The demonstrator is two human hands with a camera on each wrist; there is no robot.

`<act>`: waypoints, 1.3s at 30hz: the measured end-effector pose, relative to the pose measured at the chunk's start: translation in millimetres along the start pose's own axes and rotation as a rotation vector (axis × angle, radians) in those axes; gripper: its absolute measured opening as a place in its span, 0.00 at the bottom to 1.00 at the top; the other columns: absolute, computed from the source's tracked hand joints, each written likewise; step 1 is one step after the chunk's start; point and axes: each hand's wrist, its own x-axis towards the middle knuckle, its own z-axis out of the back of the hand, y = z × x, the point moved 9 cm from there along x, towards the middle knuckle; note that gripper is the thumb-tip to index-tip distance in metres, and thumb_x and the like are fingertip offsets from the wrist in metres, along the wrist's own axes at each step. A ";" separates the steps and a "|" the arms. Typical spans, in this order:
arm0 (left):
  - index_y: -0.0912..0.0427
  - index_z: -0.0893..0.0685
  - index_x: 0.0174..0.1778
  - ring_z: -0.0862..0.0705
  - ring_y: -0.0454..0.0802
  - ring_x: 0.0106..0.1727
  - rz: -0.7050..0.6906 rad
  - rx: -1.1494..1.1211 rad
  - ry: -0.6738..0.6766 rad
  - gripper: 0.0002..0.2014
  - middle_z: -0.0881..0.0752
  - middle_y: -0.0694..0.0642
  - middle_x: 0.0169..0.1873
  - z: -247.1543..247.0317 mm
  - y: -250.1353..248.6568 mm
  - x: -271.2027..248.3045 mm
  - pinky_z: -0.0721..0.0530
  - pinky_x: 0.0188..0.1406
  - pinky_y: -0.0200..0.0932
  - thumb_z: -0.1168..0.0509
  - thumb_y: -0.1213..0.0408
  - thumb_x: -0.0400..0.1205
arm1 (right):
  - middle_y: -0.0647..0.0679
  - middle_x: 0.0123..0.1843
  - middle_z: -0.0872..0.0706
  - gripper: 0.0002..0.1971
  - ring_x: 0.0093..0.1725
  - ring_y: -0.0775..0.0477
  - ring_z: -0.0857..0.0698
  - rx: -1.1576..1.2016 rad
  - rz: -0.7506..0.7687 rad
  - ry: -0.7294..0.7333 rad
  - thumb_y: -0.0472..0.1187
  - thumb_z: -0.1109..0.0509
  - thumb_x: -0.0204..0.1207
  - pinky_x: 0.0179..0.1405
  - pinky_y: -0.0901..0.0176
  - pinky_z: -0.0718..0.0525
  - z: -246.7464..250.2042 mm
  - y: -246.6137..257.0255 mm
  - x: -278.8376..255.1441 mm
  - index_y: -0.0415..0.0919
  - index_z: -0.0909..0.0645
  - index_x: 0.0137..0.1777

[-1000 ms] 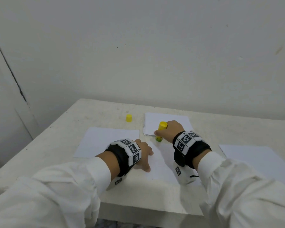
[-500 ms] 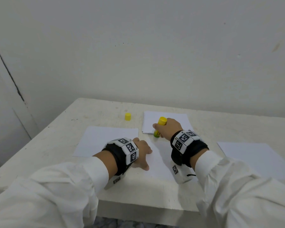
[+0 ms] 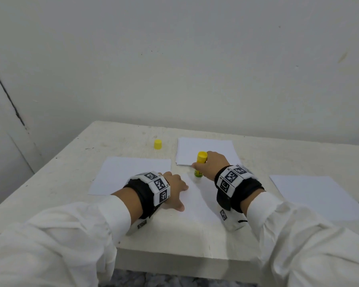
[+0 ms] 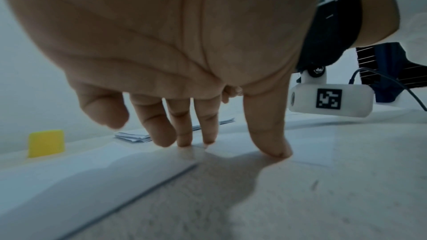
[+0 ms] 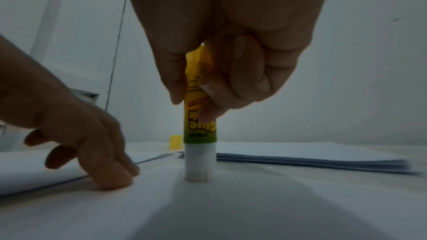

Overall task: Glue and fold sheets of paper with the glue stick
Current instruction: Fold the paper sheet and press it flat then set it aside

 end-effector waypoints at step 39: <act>0.46 0.47 0.82 0.42 0.59 0.80 0.016 -0.004 0.069 0.55 0.40 0.50 0.81 6.4 2.1 2.9 0.39 0.75 0.58 0.26 0.33 0.65 | 0.52 0.31 0.24 0.15 0.30 0.55 0.27 0.030 0.283 0.266 0.48 0.28 0.73 0.31 0.63 0.30 -20.2 25.0 -78.2 0.44 0.28 0.30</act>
